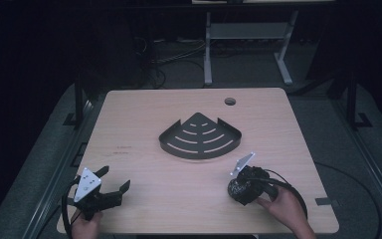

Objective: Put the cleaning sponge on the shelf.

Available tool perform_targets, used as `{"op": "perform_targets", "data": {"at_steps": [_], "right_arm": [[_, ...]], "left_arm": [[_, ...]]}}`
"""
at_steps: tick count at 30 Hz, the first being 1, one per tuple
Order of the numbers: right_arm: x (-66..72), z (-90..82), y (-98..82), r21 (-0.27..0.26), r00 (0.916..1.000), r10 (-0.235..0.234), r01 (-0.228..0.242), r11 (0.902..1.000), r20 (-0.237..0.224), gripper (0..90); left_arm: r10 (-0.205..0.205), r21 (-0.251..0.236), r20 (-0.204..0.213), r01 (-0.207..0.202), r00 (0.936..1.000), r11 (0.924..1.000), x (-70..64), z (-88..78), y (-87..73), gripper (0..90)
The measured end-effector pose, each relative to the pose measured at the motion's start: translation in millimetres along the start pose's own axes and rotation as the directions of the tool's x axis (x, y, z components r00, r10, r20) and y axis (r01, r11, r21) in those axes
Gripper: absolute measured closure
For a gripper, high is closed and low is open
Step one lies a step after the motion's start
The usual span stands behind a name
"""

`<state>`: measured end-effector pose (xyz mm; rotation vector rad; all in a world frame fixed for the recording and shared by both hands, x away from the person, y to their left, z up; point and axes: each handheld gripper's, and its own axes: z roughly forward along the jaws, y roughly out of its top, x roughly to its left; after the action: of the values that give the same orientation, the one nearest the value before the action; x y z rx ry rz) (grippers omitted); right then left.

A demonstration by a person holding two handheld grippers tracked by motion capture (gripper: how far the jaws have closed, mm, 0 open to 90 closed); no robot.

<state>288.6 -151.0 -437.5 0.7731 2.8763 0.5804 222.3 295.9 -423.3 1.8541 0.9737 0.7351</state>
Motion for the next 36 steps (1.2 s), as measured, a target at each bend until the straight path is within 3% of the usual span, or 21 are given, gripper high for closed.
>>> {"op": "perform_targets", "data": {"at_steps": [21, 36], "right_arm": [[0.6, -3.6, 12.5, 0.011, 0.9992, -0.038, 0.038, 0.9992, -0.015, 34.2], [-4.9, -17.3, 37.2, 0.018, 0.9971, -0.073, 0.074, 0.9971, -0.018, 34.4]], "left_arm": [[-0.005, -0.008, -0.002, 0.005, 1.0000, 1.0000, 1.0, -1.8, 0.3, 13.8], [-0.003, -0.011, -0.003, 0.003, 1.0000, 0.9999, 1.1, -2.7, 1.1, 13.8]]}}
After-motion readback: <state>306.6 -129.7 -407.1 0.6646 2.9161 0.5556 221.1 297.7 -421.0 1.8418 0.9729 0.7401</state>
